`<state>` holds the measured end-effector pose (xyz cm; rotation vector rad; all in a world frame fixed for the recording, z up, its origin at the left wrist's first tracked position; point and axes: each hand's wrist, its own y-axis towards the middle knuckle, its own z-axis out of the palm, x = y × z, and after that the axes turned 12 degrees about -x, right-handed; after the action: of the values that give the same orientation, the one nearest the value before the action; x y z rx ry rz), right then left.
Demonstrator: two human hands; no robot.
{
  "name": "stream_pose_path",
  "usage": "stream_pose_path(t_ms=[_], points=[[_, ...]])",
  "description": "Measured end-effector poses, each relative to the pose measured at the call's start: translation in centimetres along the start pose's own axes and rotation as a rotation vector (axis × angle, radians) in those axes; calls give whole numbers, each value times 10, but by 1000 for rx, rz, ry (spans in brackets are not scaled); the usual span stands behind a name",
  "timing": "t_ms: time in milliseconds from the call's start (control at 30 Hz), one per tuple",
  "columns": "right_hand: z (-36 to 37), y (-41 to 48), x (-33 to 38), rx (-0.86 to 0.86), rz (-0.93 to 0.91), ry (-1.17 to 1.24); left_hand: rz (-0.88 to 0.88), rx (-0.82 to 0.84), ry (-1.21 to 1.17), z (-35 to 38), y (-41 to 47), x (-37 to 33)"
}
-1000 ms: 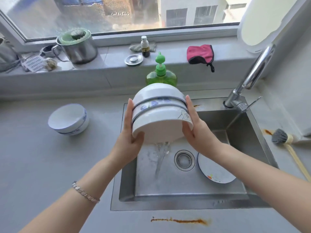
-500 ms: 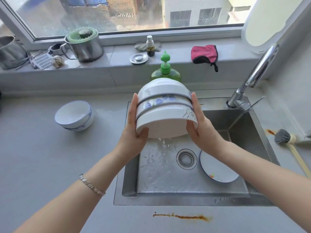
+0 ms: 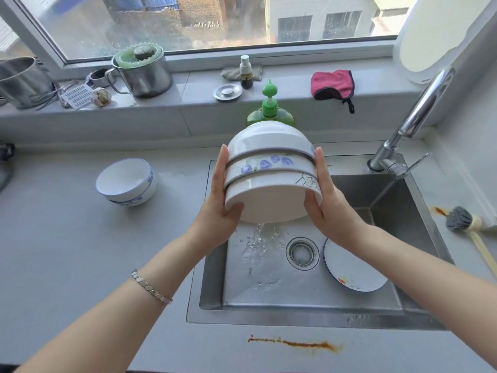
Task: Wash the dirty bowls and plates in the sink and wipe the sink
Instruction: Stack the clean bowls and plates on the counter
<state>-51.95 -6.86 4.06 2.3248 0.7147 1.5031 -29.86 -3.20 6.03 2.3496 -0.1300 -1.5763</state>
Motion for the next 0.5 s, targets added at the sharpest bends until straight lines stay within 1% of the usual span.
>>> stream_pose_path(t_ms=[100, 367, 500], points=[[0, 3, -2, -22, -25, -4, 32, 11, 8, -2, 4, -2], [-6, 15, 6, -25, -17, -3, 115, 67, 81, -10, 20, -11], [-11, 24, 10, -52, -49, -13, 164, 87, 67, -11, 31, -22]])
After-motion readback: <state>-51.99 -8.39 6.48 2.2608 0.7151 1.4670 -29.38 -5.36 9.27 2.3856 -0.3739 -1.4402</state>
